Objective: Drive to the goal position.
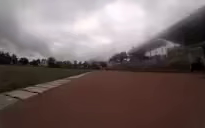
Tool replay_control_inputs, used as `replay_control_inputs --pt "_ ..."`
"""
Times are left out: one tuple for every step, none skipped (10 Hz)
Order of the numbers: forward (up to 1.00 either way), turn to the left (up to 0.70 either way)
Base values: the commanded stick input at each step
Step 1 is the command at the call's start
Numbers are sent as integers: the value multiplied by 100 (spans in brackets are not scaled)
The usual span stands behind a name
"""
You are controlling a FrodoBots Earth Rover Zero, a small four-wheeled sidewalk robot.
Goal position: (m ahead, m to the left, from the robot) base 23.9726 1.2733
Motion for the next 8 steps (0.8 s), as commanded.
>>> replay_control_inputs --pt "70 1" --pt "70 9" --pt "70 8" --pt "70 -20" --pt "70 -12" --pt "70 -6" --pt "70 0" --pt "70 2"
